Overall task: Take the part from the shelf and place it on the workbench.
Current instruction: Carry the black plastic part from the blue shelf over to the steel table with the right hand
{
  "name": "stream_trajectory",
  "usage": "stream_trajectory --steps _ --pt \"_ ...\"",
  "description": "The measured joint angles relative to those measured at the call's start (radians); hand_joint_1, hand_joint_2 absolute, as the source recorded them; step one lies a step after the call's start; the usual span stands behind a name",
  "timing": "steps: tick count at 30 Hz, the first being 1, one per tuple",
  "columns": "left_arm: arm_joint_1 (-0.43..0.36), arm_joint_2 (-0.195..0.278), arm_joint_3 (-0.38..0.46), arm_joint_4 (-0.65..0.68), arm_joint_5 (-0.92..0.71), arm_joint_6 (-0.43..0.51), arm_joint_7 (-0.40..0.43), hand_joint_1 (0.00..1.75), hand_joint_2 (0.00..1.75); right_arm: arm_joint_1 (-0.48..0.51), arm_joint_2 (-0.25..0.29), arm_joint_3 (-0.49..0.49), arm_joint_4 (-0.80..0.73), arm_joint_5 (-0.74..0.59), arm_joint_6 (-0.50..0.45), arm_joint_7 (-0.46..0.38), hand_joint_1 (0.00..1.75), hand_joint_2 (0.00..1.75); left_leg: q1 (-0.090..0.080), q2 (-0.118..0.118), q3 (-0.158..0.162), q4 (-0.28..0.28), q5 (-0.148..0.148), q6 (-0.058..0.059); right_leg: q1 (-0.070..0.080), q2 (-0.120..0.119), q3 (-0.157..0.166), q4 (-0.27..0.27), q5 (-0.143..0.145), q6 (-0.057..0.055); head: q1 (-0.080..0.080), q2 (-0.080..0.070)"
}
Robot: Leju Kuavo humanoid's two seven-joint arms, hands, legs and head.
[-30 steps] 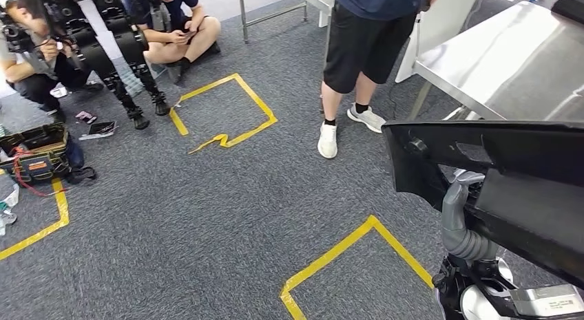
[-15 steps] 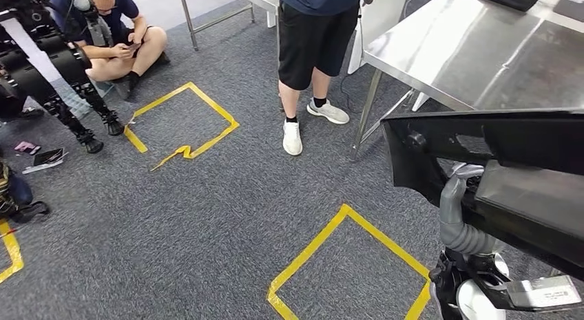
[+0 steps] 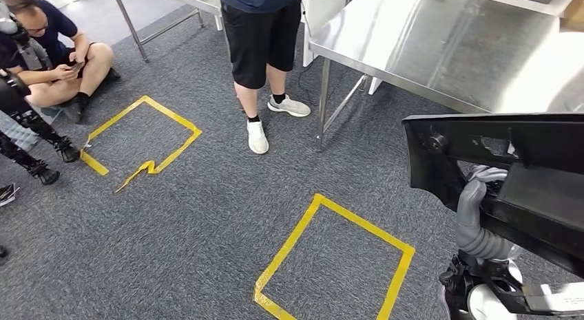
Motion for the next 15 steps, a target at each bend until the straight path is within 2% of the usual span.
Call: stream_trajectory --steps 2,4,5,6,7,8,9,10,11,12,13,14,15 --pt "-0.001 0.000 -0.002 0.000 -0.002 0.004 0.003 0.00 1.75 0.004 0.000 -0.003 0.000 -0.003 0.000 -0.006 1.75 1.75 0.007 -0.039 -0.022 0.052 -0.039 -0.010 -0.009 0.022 0.000 -0.002 0.003 -0.015 -0.002 0.000" --pt "-0.003 -0.001 -0.002 0.000 -0.002 0.006 0.007 0.00 1.75 0.005 0.001 -0.004 0.001 -0.005 0.000 -0.012 1.75 1.75 0.010 -0.093 -0.080 0.180 -0.107 -0.015 -0.010 0.041 -0.001 -0.002 0.004 -0.026 -0.004 0.000" --pt "-0.005 -0.001 -0.002 0.000 -0.003 0.007 0.009 0.00 1.75 0.005 0.001 -0.005 0.002 -0.005 0.000 -0.013 1.75 1.75 0.010 -0.104 -0.112 0.246 -0.133 -0.016 -0.008 0.052 -0.001 -0.002 0.005 -0.029 -0.005 0.000" --pt "-0.006 -0.001 -0.002 0.000 -0.003 0.008 0.012 0.00 1.75 0.005 0.002 -0.005 0.003 -0.005 0.000 -0.014 1.75 1.75 0.011 -0.109 -0.132 0.286 -0.141 -0.016 -0.007 0.064 -0.001 -0.002 0.005 -0.030 -0.005 0.000" --pt "-0.005 0.000 -0.003 0.000 -0.004 0.009 0.015 0.00 1.75 0.005 0.002 -0.005 0.004 -0.005 0.000 -0.015 1.75 1.75 0.012 -0.111 -0.134 0.289 -0.128 -0.016 -0.007 0.077 -0.001 -0.001 0.005 -0.030 -0.006 0.000" --pt "-0.003 0.000 -0.003 0.000 -0.004 0.010 0.017 0.00 1.75 0.005 0.002 -0.005 0.005 -0.005 0.000 -0.015 1.75 1.75 0.013 -0.115 -0.118 0.251 -0.096 -0.015 -0.008 0.091 0.000 0.001 0.005 -0.030 -0.006 0.000" --pt "-0.001 0.000 -0.003 0.000 -0.004 0.010 0.018 0.00 1.75 0.005 0.003 -0.005 0.005 -0.004 0.000 -0.015 1.75 1.75 0.016 -0.130 -0.086 0.180 -0.055 -0.014 -0.009 0.105 0.000 0.003 0.005 -0.029 -0.007 0.000" --pt "0.000 0.000 -0.003 0.001 -0.004 0.010 0.019 0.00 1.75 0.004 0.003 -0.005 0.005 -0.003 0.000 -0.015 1.75 1.75 0.020 -0.158 -0.055 0.112 -0.026 -0.014 -0.008 0.117 -0.001 0.006 0.004 -0.027 -0.008 0.000" --pt "0.001 0.000 -0.003 0.001 -0.004 0.009 0.019 0.00 1.75 0.001 0.003 -0.004 0.006 -0.001 0.001 -0.014 1.75 1.75 0.024 -0.184 -0.033 0.057 -0.008 -0.015 -0.007 0.129 -0.006 0.010 0.005 -0.022 -0.007 0.000" --pt "0.001 -0.001 -0.003 0.001 -0.004 0.009 0.020 0.00 1.75 -0.002 0.003 -0.004 0.006 0.001 0.002 -0.014 1.75 1.75 0.025 -0.205 -0.021 0.027 -0.003 -0.015 -0.005 0.139 -0.012 0.011 0.007 -0.016 -0.007 0.000" --pt "0.001 -0.002 -0.003 0.001 -0.003 0.009 0.021 0.00 1.75 -0.005 0.004 -0.003 0.006 0.003 0.004 -0.014 1.75 1.75 0.024 -0.211 -0.019 0.021 -0.007 -0.013 -0.005 0.150 -0.017 0.010 0.010 -0.008 -0.007 0.000" --pt "0.001 -0.002 -0.003 0.001 -0.003 0.009 0.021 0.00 1.75 -0.007 0.004 -0.002 0.006 0.005 0.006 -0.012 1.75 1.75 0.022 -0.201 -0.018 0.017 -0.005 -0.009 -0.005 0.163 -0.023 0.008 0.014 0.000 -0.007 0.000" --pt "0.001 -0.003 -0.003 0.001 -0.002 0.009 0.022 0.00 1.75 -0.009 0.005 -0.001 0.006 0.006 0.007 -0.011 1.75 1.75 0.021 -0.187 -0.014 0.013 -0.001 -0.002 -0.008 0.162 -0.029 0.009 0.017 0.006 -0.007 0.000"
